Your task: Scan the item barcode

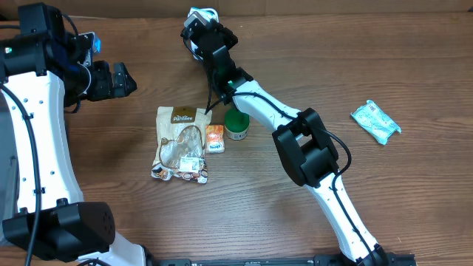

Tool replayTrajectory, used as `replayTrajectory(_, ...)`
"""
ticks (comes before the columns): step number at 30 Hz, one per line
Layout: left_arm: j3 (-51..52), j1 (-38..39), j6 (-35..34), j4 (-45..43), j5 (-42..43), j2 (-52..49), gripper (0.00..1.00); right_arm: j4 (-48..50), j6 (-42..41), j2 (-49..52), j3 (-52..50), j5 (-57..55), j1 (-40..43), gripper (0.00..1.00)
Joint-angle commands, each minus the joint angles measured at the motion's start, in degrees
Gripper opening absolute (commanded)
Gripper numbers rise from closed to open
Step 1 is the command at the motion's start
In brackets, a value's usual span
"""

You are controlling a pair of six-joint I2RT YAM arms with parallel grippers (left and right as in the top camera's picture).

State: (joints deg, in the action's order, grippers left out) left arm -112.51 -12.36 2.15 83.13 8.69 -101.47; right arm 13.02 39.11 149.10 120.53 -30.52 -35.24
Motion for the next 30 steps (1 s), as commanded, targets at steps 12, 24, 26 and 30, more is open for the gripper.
replayTrajectory(12,-0.8,0.4,1.6,0.0,-0.2,0.6,0.99,-14.4,-16.9,-17.5,1.4,2.3,-0.1,0.04)
replayTrajectory(24,-0.8,0.4,1.6,0.0,-0.2,0.6,1.00,-64.4,-53.5,-46.0,1.4,23.2,5.6,0.04)
replayTrajectory(26,-0.8,0.4,1.6,0.0,-0.2,0.6,1.00,-76.3,-60.0,-49.7,1.4,23.1,9.7,0.04)
replayTrajectory(30,-0.8,0.4,1.6,0.0,-0.2,0.6,0.99,-92.3,-66.3,-51.1,1.4,23.2,16.9,0.04)
